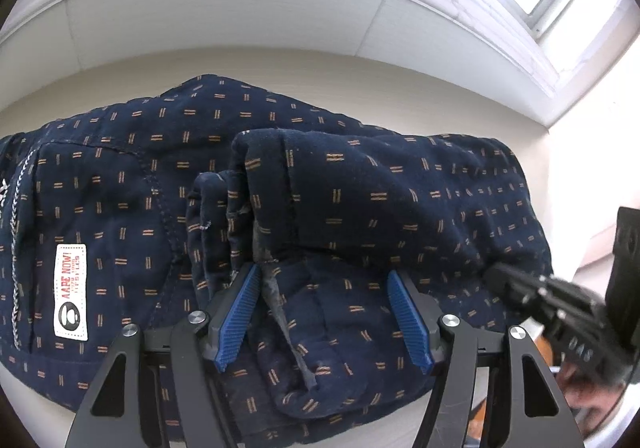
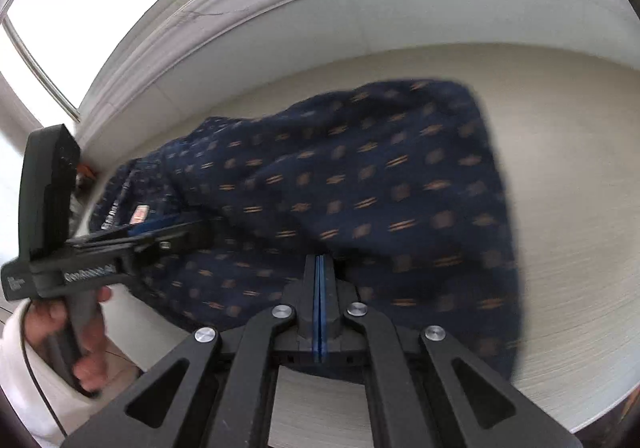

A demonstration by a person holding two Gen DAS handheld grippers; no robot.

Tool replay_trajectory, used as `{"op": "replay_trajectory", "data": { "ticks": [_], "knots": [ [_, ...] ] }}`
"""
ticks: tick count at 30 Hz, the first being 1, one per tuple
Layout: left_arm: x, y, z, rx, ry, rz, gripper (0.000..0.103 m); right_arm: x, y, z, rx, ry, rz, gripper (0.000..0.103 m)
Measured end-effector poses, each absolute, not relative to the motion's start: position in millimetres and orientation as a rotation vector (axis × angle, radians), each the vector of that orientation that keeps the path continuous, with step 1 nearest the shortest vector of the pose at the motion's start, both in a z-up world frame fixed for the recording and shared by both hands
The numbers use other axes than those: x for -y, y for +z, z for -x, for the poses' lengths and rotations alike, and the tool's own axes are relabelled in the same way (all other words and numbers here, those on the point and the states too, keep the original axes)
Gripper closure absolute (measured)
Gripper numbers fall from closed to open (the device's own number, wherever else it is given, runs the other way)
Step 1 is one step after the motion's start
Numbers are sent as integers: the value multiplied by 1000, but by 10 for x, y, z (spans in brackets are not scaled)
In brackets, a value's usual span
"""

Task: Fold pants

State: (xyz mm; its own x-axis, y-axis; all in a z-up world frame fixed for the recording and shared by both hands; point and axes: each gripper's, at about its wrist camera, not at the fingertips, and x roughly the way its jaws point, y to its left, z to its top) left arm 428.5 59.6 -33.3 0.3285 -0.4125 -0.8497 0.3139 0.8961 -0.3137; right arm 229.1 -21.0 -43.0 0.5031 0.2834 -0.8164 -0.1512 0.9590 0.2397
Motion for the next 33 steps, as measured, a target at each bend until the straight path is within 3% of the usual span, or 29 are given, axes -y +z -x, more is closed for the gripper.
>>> {"op": "replay_trajectory", "data": {
  "ticks": [14, 16, 20, 27, 33],
  "knots": [
    [-928, -365, -4070, -1140, -481, 92, 36, 416, -407, -2273, -995, 260, -64, 103],
    [-1014, -386, -4050, -1162, -402, 82, 21, 437, -403, -2274, -997, 264, -55, 103],
    [-1164, -267, -3988, -1167, -379, 127, 23, 453, -313, -2270, -998, 258, -75, 103],
    [-740, 324, -4181, -1024, -432, 35, 23, 307, 16, -2379, -903, 287, -85, 103],
    [-203, 141, -4620, -1074, -443, -4, 23, 368, -205, -2603, -969, 217, -51, 103]
  ]
}}
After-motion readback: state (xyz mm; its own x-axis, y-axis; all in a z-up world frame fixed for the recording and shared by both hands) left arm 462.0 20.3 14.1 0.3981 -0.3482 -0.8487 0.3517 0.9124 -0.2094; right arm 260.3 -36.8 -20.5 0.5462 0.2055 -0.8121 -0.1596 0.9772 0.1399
